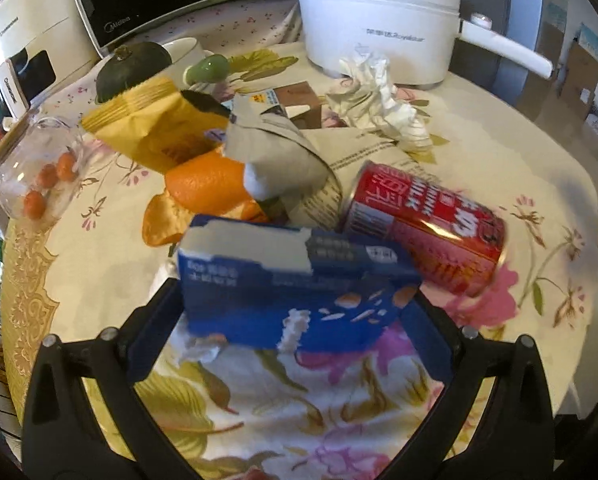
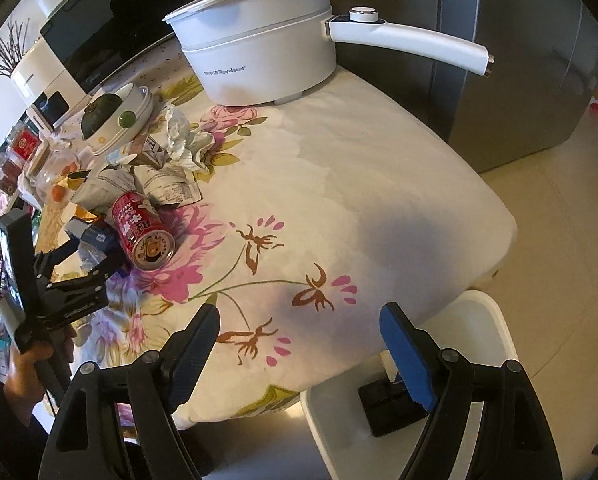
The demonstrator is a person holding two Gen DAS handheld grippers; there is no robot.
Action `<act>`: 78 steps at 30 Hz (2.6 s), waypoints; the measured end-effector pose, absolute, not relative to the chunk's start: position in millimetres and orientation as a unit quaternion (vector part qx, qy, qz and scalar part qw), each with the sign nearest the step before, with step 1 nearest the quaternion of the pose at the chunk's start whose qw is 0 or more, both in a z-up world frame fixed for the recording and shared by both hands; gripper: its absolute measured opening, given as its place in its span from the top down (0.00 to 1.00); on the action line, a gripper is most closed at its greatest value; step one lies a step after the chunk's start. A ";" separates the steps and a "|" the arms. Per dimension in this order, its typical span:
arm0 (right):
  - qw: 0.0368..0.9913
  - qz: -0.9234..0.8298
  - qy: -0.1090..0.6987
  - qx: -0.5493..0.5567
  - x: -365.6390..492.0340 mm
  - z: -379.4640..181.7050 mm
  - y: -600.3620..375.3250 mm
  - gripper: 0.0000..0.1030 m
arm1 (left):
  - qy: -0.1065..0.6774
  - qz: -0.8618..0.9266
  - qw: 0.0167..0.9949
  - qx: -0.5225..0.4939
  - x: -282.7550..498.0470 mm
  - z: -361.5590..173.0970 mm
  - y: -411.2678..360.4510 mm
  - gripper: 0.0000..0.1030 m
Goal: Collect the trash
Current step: 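Move the left tool back to the table and grasp the blue biscuit box, then grasp the red drink can lying on the table with the right tool, then carry the biscuit box and red can with both tools over the white bin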
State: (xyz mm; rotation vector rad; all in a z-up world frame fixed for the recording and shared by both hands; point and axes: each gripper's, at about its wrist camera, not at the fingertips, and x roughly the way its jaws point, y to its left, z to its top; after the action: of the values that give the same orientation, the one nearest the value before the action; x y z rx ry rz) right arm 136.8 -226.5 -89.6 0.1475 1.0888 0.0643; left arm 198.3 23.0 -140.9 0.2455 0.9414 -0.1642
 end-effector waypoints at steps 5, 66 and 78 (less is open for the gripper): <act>0.850 0.029 0.522 0.060 139.3 -95.2 -223.6 0.19 | 0.452 -0.067 0.877 0.148 204.6 -148.8 16.2 0.00; 0.858 0.186 0.479 0.008 166.4 -100.1 -119.3 0.46 | 0.516 -0.078 0.852 0.049 146.2 -91.4 60.4 0.03; 0.866 0.136 0.481 0.009 133.8 -84.1 -185.9 0.46 | 0.514 -0.144 0.841 0.090 133.9 -95.4 -8.6 0.03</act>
State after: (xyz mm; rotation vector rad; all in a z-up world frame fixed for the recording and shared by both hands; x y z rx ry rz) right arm 133.8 -185.9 -84.1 0.0198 1.0068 0.2858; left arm 133.9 -8.6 -95.4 0.1911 1.0868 -0.3035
